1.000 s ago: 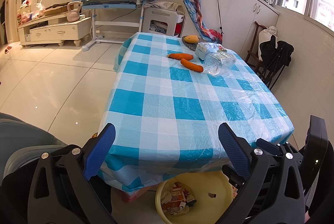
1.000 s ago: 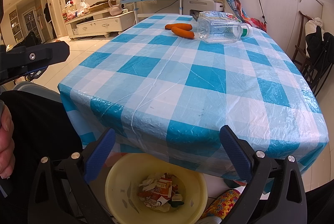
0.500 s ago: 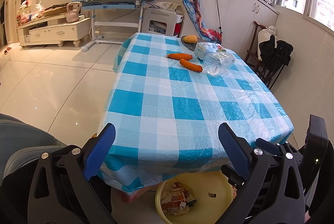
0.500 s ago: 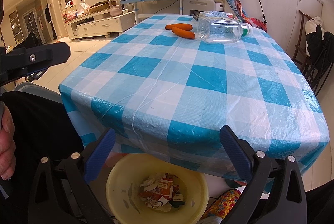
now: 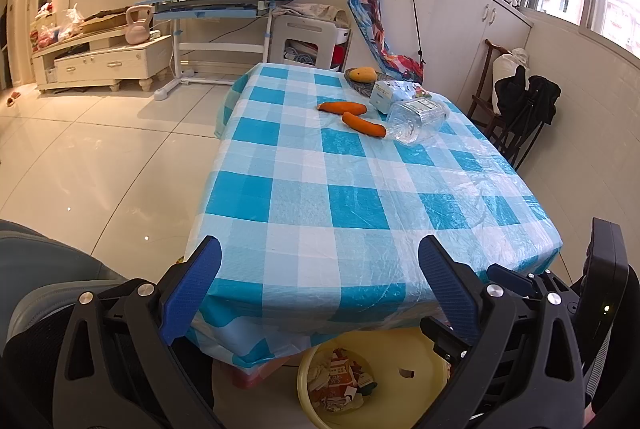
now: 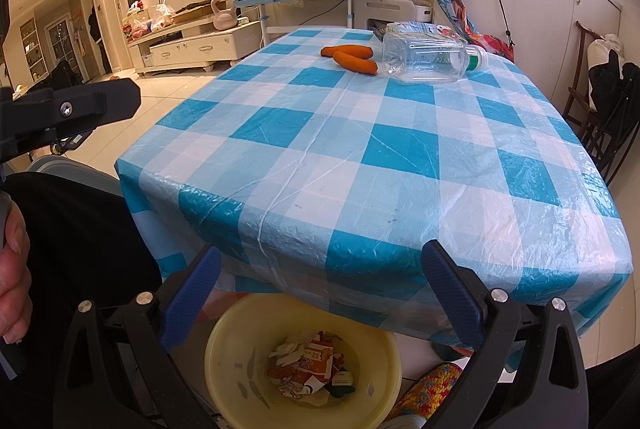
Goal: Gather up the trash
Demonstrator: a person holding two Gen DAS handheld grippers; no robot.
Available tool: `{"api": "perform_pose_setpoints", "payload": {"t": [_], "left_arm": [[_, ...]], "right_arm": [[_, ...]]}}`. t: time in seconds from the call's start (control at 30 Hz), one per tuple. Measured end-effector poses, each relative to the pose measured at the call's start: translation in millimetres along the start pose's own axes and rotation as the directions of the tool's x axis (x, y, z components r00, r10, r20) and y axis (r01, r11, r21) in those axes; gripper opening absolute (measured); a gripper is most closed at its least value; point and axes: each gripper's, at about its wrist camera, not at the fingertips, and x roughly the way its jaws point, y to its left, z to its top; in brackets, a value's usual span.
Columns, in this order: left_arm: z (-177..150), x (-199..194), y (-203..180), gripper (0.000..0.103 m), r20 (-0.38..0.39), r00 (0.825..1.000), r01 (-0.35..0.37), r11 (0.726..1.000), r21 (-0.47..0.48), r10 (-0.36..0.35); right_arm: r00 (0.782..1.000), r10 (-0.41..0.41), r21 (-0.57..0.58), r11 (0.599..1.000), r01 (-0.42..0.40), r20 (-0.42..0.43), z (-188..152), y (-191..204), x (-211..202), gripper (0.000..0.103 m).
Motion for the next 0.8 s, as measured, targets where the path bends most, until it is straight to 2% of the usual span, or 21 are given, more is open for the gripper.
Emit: {"api": "perform_pose_setpoints", "payload": {"t": [0.8], "left_arm": [[-3.0, 0.5, -2.3, 0.095, -0.001, 1.000, 0.002, 1.000, 0.007, -0.002]], "right_arm": [[1.000, 0.001, 0.002, 1.000, -0.001, 0.000, -0.2, -1.2, -0.4, 0.097]]}}
